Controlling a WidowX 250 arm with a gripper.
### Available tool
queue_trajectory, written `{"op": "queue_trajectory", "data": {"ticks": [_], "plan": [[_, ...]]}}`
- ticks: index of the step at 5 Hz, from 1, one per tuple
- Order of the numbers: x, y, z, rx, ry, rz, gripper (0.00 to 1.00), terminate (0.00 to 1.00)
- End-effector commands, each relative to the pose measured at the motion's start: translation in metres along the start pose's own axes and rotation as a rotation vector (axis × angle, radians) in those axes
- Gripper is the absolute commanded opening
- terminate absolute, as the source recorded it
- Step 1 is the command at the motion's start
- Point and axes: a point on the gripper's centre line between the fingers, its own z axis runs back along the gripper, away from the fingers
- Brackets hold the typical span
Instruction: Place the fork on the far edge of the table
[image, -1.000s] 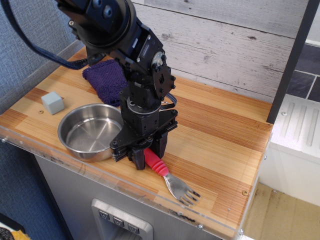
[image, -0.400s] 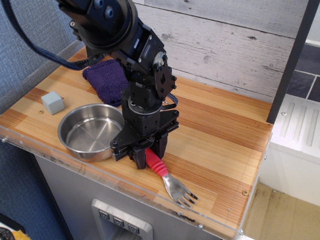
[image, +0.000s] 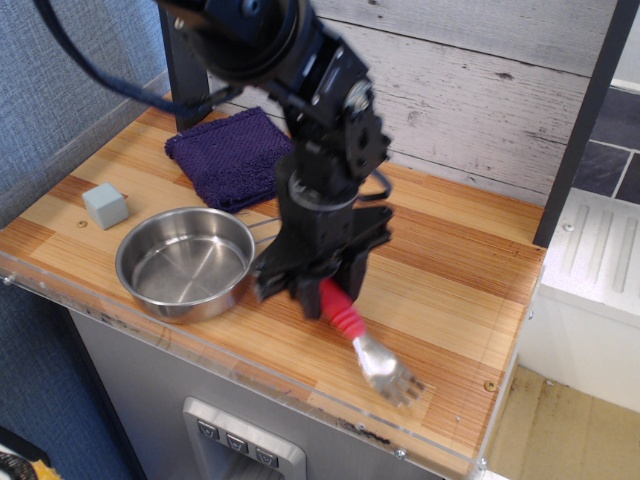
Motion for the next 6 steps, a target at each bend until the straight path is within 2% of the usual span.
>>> {"op": "queue_trajectory", "data": {"ticks": [1,2,3,4,6], "plan": [[0.009,-0.017,0.049,-0.107,-0.036,0.04,0.0,0.0],[0.019,-0.022,0.067,-0.154,-0.041,0.123,0.0,0.0],[0.031,-0.036,0.07,-0.176,-0.009,0.255,0.0,0.0],[0.044,-0.049,0.063,-0.218,0.014,0.429,0.0,0.0],[0.072,-0.071,0.032,-0.224,0.028,0.541,0.0,0.0]]}}
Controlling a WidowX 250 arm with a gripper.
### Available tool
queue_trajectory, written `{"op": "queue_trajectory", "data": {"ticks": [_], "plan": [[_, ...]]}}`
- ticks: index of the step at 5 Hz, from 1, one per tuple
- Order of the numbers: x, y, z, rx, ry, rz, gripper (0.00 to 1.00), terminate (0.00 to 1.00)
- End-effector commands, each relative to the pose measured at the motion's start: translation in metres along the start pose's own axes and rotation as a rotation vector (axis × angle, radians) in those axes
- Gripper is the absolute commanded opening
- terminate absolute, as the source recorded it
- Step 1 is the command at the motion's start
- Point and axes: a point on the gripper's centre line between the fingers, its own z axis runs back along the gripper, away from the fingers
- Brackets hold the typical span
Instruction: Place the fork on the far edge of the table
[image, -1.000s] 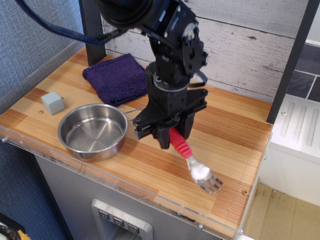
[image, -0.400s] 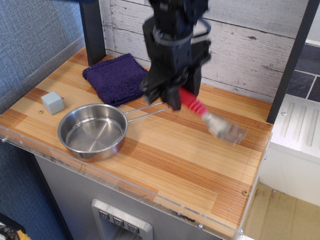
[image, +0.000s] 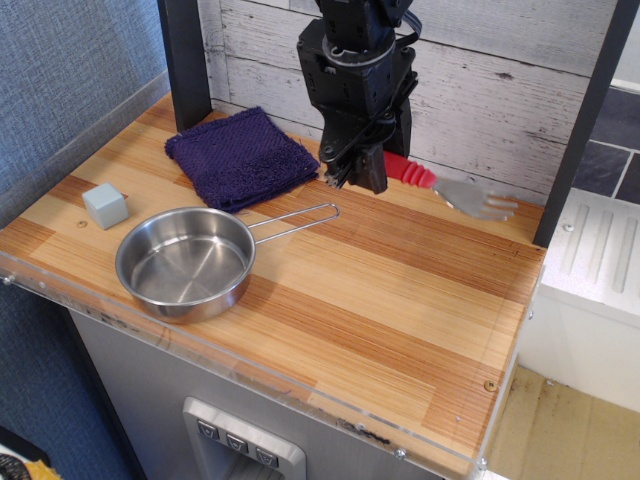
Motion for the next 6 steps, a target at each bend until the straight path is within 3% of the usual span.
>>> {"op": "queue_trajectory", "data": {"ticks": [1,3,5,6], "plan": [[0.019,-0.031,-0.029,-0.025,-0.012,0.033,0.0,0.0],[0.035,-0.043,-0.063,0.009,-0.03,0.001,0.0,0.0],[0.042,-0.04,-0.074,0.065,-0.051,-0.007,0.0,0.0],[0.043,-0.036,-0.067,0.08,-0.068,0.016,1.0,0.0]]}}
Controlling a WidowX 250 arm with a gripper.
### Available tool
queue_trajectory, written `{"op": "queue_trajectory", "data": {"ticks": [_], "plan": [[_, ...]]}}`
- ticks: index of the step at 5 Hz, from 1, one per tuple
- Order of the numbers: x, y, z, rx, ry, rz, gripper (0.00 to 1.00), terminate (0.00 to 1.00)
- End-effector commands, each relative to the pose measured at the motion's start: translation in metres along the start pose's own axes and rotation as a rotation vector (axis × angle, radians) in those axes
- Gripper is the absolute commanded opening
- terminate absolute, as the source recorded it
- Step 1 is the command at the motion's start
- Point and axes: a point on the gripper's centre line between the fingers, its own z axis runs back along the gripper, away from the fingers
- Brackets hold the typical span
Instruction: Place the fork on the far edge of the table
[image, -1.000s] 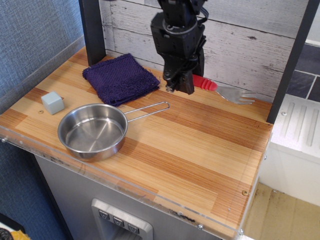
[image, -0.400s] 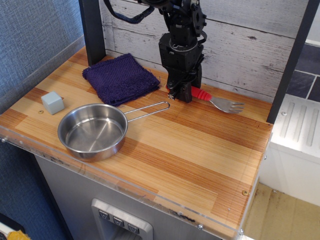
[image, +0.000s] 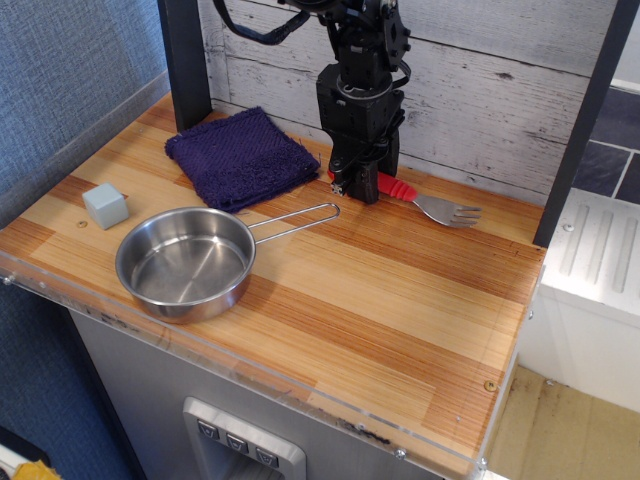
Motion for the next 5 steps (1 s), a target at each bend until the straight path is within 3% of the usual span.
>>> {"op": "queue_trajectory", "data": {"ticks": [1,3,5], "plan": [[0.006,-0.001,0.021,-0.028,-0.027,0.032,1.0,0.0],[-0.008,0.001,0.04,-0.06,-0.027,0.005,1.0,0.0],[-0.019,0.005,0.084,-0.143,-0.034,-0.029,1.0,0.0]]}}
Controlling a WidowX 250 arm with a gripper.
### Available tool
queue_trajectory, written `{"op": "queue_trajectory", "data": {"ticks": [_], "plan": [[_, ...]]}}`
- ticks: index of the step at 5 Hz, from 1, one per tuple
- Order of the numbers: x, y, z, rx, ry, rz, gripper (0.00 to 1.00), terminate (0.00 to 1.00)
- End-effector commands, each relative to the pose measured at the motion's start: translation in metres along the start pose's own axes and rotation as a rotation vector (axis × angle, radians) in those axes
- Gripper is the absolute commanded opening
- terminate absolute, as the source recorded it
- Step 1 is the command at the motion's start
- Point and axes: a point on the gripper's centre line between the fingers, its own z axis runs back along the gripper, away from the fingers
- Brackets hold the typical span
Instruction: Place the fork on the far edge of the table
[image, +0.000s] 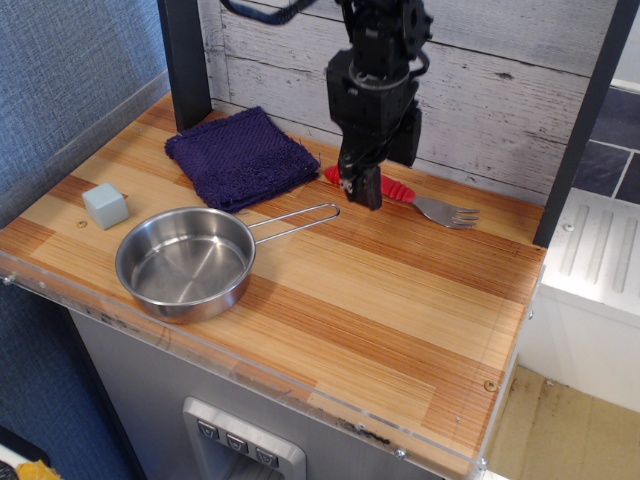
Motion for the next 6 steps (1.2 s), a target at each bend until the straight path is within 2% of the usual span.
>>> {"op": "queue_trajectory", "data": {"ticks": [1,2,3,5,6], "plan": [[0.003,0.001,0.072,-0.148,-0.028,-0.006,1.0,0.0],[0.003,0.008,0.102,-0.183,-0.041,0.008,1.0,0.0],[0.002,0.017,0.117,-0.165,-0.037,0.025,1.0,0.0],[0.002,0.017,0.117,-0.165,-0.037,0.025,1.0,0.0],[0.002,0.017,0.117,-0.165,-0.037,0.025,1.0,1.0]]}}
